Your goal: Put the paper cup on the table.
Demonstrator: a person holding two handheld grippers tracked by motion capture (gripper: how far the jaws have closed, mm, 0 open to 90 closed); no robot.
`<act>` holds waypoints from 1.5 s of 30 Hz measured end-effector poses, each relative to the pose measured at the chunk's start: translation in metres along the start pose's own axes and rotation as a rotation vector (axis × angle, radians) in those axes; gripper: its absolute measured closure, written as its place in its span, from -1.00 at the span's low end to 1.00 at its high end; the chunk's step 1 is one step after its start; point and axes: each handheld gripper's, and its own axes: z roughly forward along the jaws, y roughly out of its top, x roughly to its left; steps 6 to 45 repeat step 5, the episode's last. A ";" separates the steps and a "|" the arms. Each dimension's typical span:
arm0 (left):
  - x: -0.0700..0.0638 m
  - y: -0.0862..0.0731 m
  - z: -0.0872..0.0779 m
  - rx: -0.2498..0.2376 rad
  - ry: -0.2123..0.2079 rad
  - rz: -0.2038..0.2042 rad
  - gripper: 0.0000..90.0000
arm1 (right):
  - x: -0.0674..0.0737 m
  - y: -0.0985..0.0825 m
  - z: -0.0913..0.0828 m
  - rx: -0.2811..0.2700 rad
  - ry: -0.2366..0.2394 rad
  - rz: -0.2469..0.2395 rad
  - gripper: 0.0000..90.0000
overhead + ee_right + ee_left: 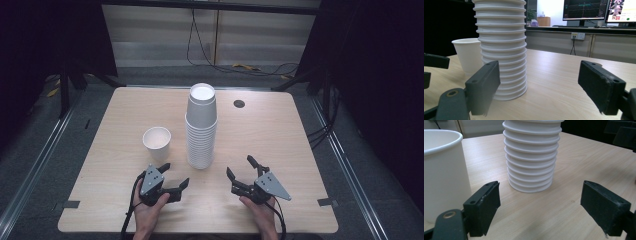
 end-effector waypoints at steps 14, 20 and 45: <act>-0.003 -0.002 -0.003 -0.040 -0.049 0.025 -0.65 | 0.000 0.000 0.000 -0.001 0.000 0.000 -0.61; -0.003 -0.002 -0.003 -0.040 -0.049 0.025 -0.65 | 0.000 0.000 0.000 -0.001 0.000 0.000 -0.61; -0.003 -0.002 -0.003 -0.040 -0.049 0.025 -0.65 | 0.000 0.000 0.000 -0.001 0.000 0.000 -0.61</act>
